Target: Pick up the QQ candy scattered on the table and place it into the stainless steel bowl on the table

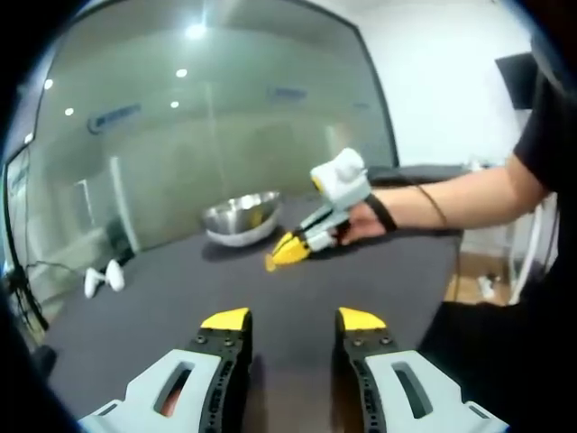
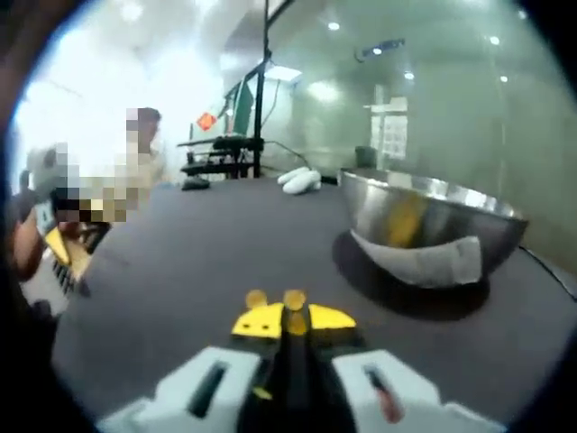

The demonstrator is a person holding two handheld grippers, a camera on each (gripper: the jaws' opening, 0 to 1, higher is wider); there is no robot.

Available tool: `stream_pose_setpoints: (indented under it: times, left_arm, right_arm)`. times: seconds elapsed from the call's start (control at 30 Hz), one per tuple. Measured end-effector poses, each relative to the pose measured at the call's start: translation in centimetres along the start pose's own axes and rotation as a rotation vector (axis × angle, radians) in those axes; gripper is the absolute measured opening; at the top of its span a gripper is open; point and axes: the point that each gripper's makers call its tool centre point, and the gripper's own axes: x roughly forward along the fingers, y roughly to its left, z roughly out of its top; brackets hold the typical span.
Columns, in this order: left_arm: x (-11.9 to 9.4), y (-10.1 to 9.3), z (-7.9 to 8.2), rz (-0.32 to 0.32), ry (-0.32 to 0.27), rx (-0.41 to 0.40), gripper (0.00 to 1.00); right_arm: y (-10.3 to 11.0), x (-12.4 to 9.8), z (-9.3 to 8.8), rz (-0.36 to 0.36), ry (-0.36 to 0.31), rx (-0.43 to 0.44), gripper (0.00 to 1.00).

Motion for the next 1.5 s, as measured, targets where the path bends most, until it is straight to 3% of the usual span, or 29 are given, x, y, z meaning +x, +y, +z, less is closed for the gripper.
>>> stream_pose_setpoints:
  times: [0.27, 0.3, 0.63, 0.83, 0.97, 1.2, 1.5]
  left_arm:
    - [-0.2, 0.0, 0.0, 0.000, -0.002, 0.003, 0.38]
    - [-0.2, 0.1, -0.1, 0.002, 0.000, 0.001, 0.38]
    - [0.0, -0.3, 0.0, -0.008, -0.008, -0.001, 0.38]
    - [-0.3, -0.2, -0.1, -0.003, -0.008, -0.004, 0.38]
    - [-0.4, -0.2, -0.3, -0.001, -0.004, -0.005, 0.38]
    - [-0.2, -0.4, -0.4, -0.003, 0.003, -0.005, 0.38]
    - [-0.2, 0.0, 0.1, -0.006, -0.006, -0.018, 0.38]
  right_arm:
    - [0.1, -2.0, 1.2, -0.043, -0.045, -0.008, 0.09]
    - [-0.8, -2.0, 1.3, -0.052, -0.049, -0.013, 0.09]
    - [-3.2, -5.4, 5.6, -0.244, -0.173, -0.019, 0.09]
    - [-3.5, -5.6, 7.3, -0.272, -0.175, -0.032, 0.09]
    - [-5.6, -5.7, 8.3, -0.352, -0.173, -0.096, 0.09]
    - [-9.0, -5.2, 10.5, -0.419, -0.159, -0.057, 0.09]
    - [-12.0, -5.0, 13.5, -0.482, -0.189, -0.008, 0.09]
